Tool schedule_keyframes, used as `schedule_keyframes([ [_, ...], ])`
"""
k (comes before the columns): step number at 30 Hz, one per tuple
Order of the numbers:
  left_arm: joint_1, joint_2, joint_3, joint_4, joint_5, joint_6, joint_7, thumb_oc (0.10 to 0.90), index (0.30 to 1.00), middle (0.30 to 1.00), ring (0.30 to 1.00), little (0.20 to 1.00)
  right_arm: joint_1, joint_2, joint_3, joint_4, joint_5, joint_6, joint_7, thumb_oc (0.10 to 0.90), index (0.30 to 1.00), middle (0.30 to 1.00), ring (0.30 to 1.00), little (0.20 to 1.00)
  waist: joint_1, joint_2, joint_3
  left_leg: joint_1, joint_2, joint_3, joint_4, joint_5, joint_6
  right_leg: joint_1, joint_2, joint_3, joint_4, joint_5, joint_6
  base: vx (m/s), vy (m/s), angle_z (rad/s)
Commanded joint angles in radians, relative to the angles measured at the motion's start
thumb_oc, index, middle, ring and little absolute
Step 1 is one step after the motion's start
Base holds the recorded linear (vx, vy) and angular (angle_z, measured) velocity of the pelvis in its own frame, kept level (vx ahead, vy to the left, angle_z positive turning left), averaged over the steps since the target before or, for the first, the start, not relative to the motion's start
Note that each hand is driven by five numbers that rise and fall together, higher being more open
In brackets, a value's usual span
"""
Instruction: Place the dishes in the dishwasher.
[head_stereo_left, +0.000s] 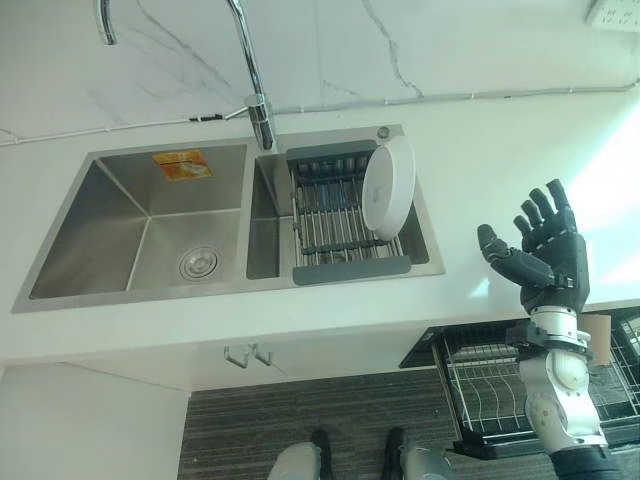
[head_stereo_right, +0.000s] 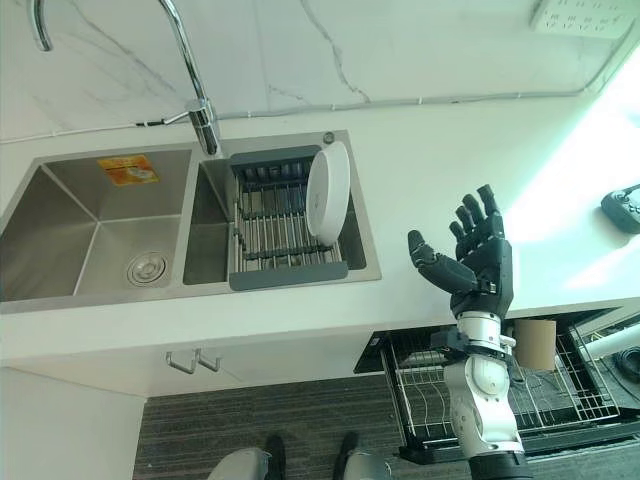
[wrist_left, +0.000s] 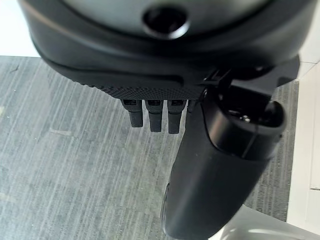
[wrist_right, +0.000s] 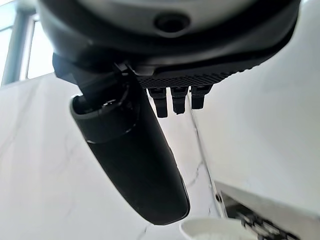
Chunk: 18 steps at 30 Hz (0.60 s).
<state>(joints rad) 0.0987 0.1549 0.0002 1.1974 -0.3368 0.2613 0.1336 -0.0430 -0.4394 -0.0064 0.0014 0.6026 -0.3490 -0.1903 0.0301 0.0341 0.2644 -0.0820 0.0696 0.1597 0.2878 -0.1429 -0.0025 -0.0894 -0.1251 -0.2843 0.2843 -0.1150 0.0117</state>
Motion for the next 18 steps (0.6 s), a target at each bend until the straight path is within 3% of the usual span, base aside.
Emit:
schedule_keyframes([
  [1, 0.061, 0.009, -0.033, 0.026, 0.039, 0.025, 0.033, 0.800, 0.900, 0.900, 0.900, 0.900, -0.068, -0.029, -0.025, -0.123, 0.033, -0.067, 0.046, 0.800, 0.900, 0.900, 0.900, 0.900, 0.002, -0.019, -0.059, -0.007, 0.053, -0.018, 0.012, -0.082, -0.035, 0.051, -0.046, -0.002, 0.016, -0.141, 0.066, 0.03, -0.006, 0.05],
  [18, 0.076, 0.035, -0.057, 0.058, 0.057, 0.013, 0.016, 0.800, 0.900, 0.900, 0.900, 0.900, -0.202, -0.017, 0.069, -0.110, 0.030, 0.033, -0.007, 0.800, 0.900, 0.900, 0.900, 0.900, 0.044, -0.012, -0.073, -0.003, 0.042, -0.033, 0.012, -0.091, -0.031, 0.062, -0.060, -0.017, 0.016, -0.143, 0.074, 0.03, -0.004, 0.02],
])
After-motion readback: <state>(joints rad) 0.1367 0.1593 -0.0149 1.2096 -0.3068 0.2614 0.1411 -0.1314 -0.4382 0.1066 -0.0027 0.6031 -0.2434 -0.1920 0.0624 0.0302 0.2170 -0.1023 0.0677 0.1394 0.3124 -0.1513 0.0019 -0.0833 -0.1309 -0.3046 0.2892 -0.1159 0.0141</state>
